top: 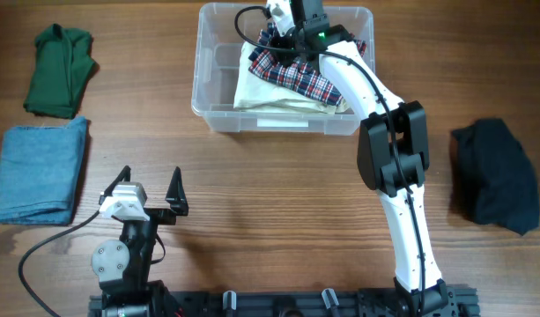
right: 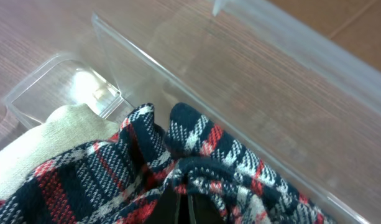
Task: Pack container
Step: 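Push the plaid cloth's edges into the container with the right gripper, then withdraw the right gripper right toward the dark navy cloth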
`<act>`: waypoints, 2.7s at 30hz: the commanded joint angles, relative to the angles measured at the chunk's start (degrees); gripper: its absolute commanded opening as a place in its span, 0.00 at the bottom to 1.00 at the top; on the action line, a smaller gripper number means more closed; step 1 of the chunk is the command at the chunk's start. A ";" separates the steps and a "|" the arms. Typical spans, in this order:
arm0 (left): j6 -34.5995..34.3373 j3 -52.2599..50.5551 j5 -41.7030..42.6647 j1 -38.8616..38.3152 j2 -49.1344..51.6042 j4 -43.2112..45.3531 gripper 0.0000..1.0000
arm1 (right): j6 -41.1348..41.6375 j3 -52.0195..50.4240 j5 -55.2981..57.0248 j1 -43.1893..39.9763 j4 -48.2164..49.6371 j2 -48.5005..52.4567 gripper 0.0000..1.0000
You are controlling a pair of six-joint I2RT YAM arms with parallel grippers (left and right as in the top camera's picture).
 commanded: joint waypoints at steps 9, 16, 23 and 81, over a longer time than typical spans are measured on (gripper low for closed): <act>-0.74 -0.48 -0.59 0.26 -0.42 0.00 1.00 | 1.05 -0.04 2.99 -0.90 -3.30 -0.13 0.39; -0.74 -0.48 -0.59 0.26 -0.42 0.00 1.00 | 1.29 -0.04 2.91 -0.96 -6.64 -11.30 0.63; -0.74 -0.48 -0.59 0.26 -0.42 0.00 1.00 | 3.76 -0.04 0.31 -1.25 -17.33 -22.18 1.00; -0.76 -0.48 -0.59 0.26 -0.42 0.00 1.00 | 32.59 -43.69 8.96 -71.60 -40.44 -48.06 1.00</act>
